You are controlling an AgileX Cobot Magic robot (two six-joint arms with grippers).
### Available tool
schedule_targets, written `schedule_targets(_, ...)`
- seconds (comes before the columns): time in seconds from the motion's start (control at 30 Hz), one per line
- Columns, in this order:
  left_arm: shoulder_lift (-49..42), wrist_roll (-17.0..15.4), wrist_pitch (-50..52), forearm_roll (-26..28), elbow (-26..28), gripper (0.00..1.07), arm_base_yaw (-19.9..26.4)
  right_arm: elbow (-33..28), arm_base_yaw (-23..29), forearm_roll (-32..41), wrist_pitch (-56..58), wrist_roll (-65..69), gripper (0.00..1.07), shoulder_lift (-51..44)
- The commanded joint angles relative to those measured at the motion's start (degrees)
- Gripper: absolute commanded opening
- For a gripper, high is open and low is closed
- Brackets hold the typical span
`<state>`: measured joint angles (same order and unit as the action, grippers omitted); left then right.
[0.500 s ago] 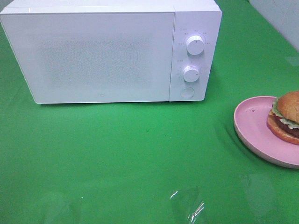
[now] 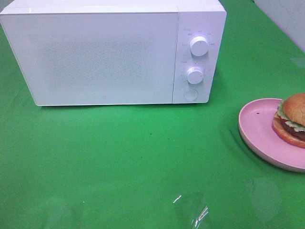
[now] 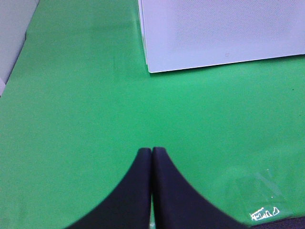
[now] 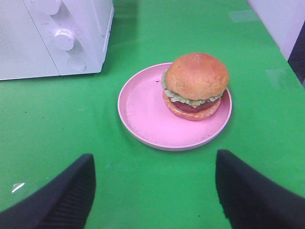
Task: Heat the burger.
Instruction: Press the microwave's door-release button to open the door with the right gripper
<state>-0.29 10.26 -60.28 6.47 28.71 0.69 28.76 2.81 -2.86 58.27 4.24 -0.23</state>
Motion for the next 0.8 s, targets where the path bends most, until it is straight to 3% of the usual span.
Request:
schedule_targets(0.03, -1.55, -0.29, 0.69, 0.11, -0.17, 0.0, 0.06, -0.11, 0.06, 0.0, -0.63, 0.29, 0.67, -1.55)
schedule_targets(0.8, -1.55, -0.29, 0.69, 0.11, -0.17, 0.0, 0.06, -0.11, 0.06, 0.0, -0.63, 0.29, 0.67, -1.55)
